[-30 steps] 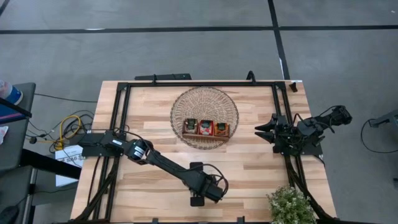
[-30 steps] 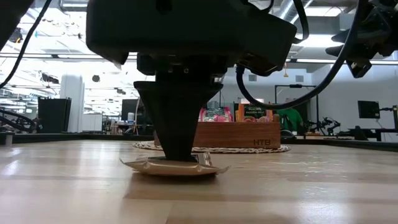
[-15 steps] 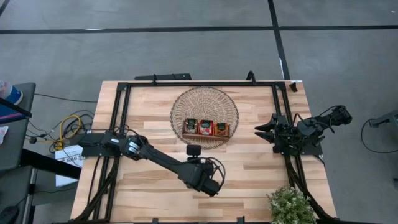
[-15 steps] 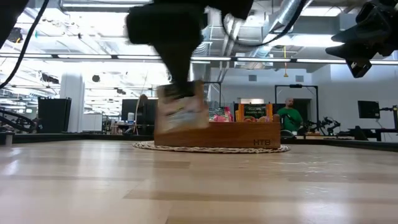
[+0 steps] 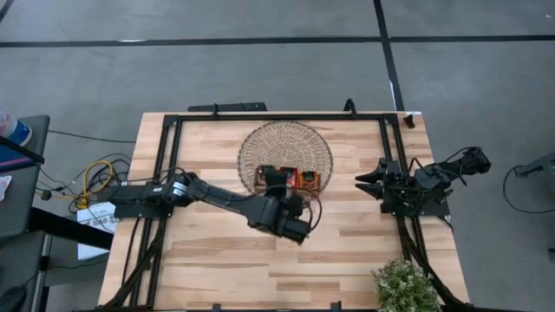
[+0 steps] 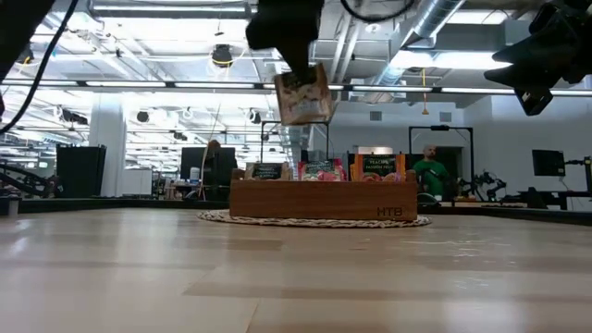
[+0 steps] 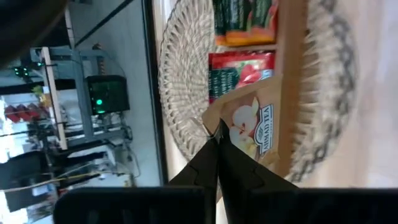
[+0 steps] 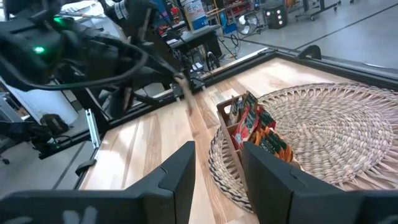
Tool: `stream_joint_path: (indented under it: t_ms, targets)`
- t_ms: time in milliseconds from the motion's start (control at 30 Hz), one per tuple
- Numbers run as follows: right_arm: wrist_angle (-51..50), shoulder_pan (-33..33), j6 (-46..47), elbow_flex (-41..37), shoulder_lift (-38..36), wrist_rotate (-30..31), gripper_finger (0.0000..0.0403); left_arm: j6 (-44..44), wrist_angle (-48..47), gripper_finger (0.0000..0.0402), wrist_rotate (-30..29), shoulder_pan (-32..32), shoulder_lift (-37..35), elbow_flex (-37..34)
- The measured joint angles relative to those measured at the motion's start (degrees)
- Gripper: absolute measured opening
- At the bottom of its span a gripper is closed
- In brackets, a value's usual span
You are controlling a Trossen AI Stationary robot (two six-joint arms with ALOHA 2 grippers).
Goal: Pick & Place Tea
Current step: Put the brown tea bag into the left section of the wooden organizer
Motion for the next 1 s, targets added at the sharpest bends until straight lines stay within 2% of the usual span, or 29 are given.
stream_joint_path:
  t_ms: [333, 500, 733, 833, 1000]
  targets:
    - [-0.09, 0.00, -0.01, 0.00, 0.00, -0.03, 0.0123, 0.04, 0.04, 0.0000, 3.36, 4.57, -0.97, -1.67]
    - [-0.36, 0.00, -0.04, 0.00, 0.01, -0.04, 0.0123, -2.48, 0.06, 0.0000, 4.88, 4.79, -5.74, -8.12]
    - [-0.49, 0.00, -0.96, 0.00, -0.01, -0.02, 0.0123, -7.46, 0.83, 0.0000, 4.80, 4.77, -13.02, -22.10]
    - [-0.51, -0.26, -1.04, 0.00, 0.01, -0.03, 0.0123, -7.37, 5.79, 0.0000, 4.71, 4.56, -14.34, -26.31]
    - [-0.46, -0.26, -1.01, 0.00, 0.00, 0.00, 0.0123, -2.52, 15.40, 0.0000, 4.45, 4.29, -14.49, -30.22]
